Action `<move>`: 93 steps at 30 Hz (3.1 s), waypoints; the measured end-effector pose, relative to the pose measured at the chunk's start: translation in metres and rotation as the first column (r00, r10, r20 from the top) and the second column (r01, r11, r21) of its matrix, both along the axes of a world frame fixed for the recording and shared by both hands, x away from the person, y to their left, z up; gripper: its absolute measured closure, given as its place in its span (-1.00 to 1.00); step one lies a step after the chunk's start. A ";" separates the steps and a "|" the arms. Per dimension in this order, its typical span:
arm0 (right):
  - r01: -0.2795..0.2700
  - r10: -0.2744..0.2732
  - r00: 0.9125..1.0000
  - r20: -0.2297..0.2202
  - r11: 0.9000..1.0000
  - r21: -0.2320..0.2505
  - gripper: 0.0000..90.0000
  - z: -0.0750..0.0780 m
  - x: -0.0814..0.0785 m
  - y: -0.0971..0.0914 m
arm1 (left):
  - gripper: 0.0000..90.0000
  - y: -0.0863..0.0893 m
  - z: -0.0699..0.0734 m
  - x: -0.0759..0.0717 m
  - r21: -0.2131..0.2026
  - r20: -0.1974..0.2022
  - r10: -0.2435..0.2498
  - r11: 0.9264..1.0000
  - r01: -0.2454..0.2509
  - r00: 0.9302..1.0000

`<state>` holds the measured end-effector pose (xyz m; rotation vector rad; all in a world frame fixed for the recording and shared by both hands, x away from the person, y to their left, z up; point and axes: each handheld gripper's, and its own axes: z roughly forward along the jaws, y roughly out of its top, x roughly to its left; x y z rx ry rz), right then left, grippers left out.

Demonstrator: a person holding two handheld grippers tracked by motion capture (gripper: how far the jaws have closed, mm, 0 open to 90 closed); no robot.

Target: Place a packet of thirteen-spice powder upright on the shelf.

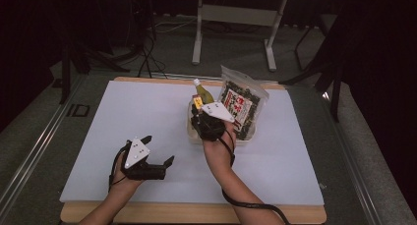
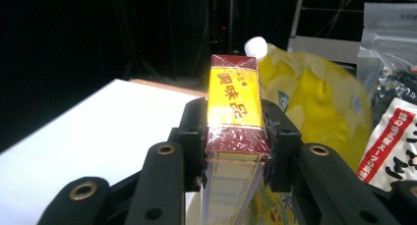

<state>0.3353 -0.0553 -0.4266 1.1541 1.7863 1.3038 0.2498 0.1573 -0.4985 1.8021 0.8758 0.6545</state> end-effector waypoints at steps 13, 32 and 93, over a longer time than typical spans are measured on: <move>0.068 -0.065 0.995 -0.075 0.997 0.034 0.49 -0.012 0.020 0.013 | -0.95 -0.001 -0.001 0.001 0.002 -0.002 -0.007 1.000 0.007 1.000; 0.083 -0.077 0.993 -0.089 0.994 0.069 0.44 -0.016 0.024 0.024 | -0.94 -0.002 -0.001 0.002 -0.005 -0.007 -0.011 1.000 0.011 1.000; 0.250 -0.226 0.958 -0.178 0.960 0.127 0.38 -0.063 0.038 0.036 | -0.94 0.000 -0.005 0.003 -0.019 -0.020 0.022 1.000 -0.022 1.000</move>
